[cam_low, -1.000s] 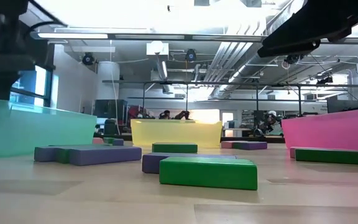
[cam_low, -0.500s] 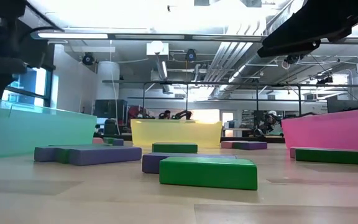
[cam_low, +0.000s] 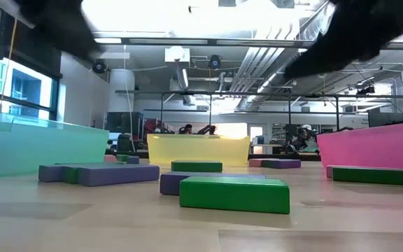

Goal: Sort blocks
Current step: Put the green block into the yellow bin

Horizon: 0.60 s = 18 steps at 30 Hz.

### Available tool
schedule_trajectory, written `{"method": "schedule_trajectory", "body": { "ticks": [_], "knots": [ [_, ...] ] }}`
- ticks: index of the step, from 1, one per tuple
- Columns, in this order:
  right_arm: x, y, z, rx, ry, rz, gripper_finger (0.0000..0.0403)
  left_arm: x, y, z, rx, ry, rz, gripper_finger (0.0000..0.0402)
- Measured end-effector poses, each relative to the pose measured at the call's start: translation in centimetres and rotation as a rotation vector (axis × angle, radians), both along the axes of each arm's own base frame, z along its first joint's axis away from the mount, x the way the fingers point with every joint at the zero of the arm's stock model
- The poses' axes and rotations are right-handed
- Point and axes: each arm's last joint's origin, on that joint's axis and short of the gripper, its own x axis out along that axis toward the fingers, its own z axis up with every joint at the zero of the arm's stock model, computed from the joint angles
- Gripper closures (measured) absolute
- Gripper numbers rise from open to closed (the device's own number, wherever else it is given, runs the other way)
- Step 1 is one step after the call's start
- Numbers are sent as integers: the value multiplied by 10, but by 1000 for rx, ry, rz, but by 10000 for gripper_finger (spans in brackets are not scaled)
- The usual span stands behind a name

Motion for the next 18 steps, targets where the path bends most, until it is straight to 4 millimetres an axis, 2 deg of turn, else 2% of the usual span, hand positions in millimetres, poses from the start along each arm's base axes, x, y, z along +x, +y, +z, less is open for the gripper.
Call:
{"method": "schedule_trajectory", "body": {
  "ticks": [5,9,13,18],
  "knots": [
    [10,-6,-20,29,93,23,233,37,-21,-1,213,-126,-230,235],
    [13,-7,-25,42,106,7,233,66,-30,-19,299,-167,-271,243],
    [12,-7,-23,38,104,18,233,92,-28,-46,288,-175,-235,247],
    [6,-6,-14,41,94,35,233,119,-14,-74,190,-139,-173,248]
  ]
}}
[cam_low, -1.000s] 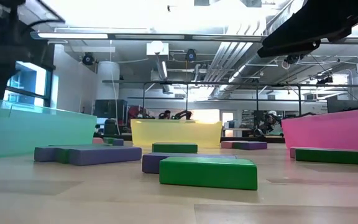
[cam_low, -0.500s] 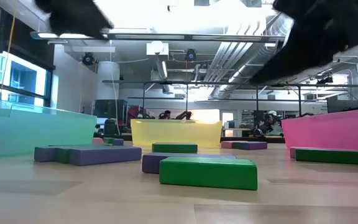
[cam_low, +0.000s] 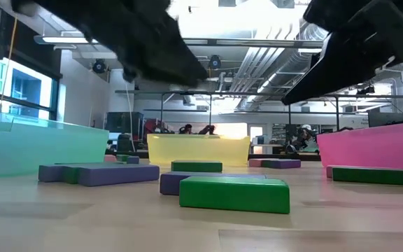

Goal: Sort blocks
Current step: Put the green block into the yellow bin

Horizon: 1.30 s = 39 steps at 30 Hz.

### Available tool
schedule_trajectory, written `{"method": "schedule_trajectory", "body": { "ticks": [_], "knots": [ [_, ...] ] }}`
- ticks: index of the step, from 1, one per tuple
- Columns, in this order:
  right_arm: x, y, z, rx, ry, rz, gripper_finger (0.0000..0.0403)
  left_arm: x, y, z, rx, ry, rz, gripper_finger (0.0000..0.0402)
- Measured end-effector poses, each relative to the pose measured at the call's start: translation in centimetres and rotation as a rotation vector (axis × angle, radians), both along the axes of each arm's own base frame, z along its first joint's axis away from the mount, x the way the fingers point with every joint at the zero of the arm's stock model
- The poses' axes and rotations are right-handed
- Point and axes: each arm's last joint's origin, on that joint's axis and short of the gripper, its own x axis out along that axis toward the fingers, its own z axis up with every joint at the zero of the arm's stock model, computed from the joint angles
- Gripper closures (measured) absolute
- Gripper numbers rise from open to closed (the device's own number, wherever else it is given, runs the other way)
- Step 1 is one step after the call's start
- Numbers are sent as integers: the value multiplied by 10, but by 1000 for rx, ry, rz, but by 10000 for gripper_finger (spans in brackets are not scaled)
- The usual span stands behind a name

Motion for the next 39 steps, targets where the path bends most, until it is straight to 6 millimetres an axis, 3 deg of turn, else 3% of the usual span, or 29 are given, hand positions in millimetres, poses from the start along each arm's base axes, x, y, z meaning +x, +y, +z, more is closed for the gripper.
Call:
{"method": "schedule_trajectory", "body": {
  "ticks": [8,16,23,39],
  "knots": [
    [-13,5,17,28,-27,33,233,18,19,-22,-94,53,41,248],
    [-15,7,17,29,-27,42,233,7,52,-36,-201,216,250,250],
    [-15,7,17,24,-27,40,233,4,82,-48,-217,377,252,274],
    [-15,7,16,22,-24,40,233,10,86,-41,-187,357,186,284]
  ]
}}
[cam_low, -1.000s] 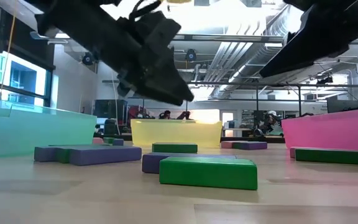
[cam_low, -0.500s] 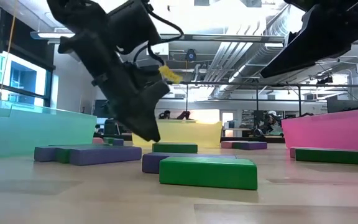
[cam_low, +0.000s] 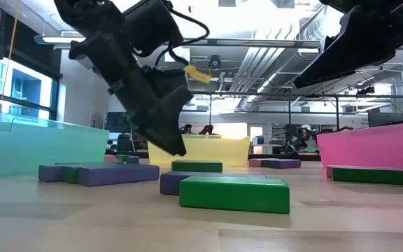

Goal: Sort blocks
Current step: Put the green block into the yellow bin

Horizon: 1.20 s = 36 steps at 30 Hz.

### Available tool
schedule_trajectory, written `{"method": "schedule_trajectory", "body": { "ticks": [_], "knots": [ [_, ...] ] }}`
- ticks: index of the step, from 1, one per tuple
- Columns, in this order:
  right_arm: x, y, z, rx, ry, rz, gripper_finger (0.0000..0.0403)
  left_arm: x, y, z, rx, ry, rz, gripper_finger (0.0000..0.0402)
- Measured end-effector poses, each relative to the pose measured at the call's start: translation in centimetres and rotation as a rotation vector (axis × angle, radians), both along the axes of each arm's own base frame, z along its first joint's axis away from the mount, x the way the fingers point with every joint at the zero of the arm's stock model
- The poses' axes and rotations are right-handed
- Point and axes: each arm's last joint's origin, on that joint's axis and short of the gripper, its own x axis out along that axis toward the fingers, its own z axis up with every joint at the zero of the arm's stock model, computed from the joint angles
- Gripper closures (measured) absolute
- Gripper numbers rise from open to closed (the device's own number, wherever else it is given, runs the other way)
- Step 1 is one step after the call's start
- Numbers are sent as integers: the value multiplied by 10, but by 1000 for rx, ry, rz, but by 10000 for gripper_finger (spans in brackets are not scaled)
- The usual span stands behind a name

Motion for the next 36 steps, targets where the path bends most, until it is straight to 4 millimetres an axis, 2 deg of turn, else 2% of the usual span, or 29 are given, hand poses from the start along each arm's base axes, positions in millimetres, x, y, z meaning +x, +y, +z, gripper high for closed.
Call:
{"method": "schedule_trajectory", "body": {
  "ticks": [5,11,17,24,30,36],
  "knots": [
    [0,0,0,0,0,0,233,4,9,5,16,-2,3,284],
    [0,0,0,1,0,-1,233,5,33,5,-1,-4,86,284],
    [0,0,0,0,1,0,233,5,46,5,10,45,-4,280],
    [0,0,0,0,1,0,233,6,48,0,76,110,-140,239],
    [0,0,0,0,1,0,233,7,48,-4,67,113,-128,207],
    [0,0,0,2,0,-1,233,5,51,-5,53,107,-86,202]
  ]
}}
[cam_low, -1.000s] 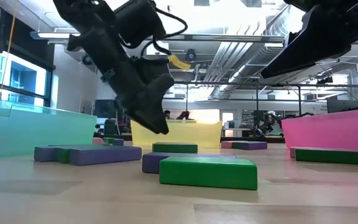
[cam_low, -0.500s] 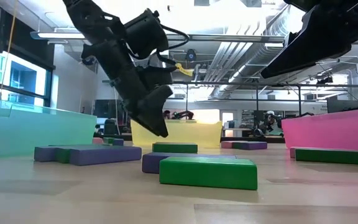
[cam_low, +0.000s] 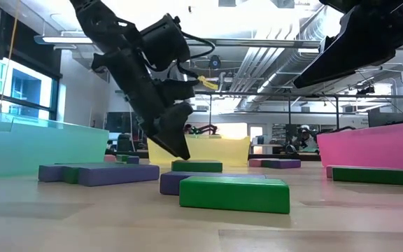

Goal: Sort blocks
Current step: Put the green block into the yellow bin

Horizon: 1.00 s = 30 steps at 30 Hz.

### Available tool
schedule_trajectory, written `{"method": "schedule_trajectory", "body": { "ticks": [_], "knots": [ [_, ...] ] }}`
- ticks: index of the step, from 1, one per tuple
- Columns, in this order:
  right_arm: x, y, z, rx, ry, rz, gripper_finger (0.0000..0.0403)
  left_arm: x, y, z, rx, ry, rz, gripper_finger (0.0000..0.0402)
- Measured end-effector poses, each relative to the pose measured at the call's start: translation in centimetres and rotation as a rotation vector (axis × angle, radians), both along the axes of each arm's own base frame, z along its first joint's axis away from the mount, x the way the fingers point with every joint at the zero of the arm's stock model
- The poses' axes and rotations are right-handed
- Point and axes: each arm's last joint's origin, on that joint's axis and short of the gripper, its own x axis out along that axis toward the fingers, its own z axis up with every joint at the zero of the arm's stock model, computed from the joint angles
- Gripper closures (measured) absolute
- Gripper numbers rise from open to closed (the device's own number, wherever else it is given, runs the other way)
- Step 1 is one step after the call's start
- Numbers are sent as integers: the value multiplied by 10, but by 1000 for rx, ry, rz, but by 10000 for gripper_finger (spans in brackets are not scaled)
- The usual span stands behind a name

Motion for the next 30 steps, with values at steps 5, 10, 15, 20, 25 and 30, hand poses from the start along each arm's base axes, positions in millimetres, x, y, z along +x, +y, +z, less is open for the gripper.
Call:
{"method": "schedule_trajectory", "body": {
  "ticks": [5,10,15,20,25,30],
  "knots": [
    [0,0,0,0,0,0,233,-4,10,1,-2,-27,162,202],
    [0,0,0,0,0,0,233,-1,10,6,8,-51,108,202],
    [0,0,0,4,-1,-3,233,1,12,6,7,-35,29,202],
    [0,0,0,5,-1,-3,233,2,17,-2,26,11,-51,202],
    [0,0,0,6,-1,-4,233,8,22,-18,-38,8,-112,202],
    [0,0,0,6,-1,-4,233,9,24,-27,-71,1,-64,238]
  ]
}}
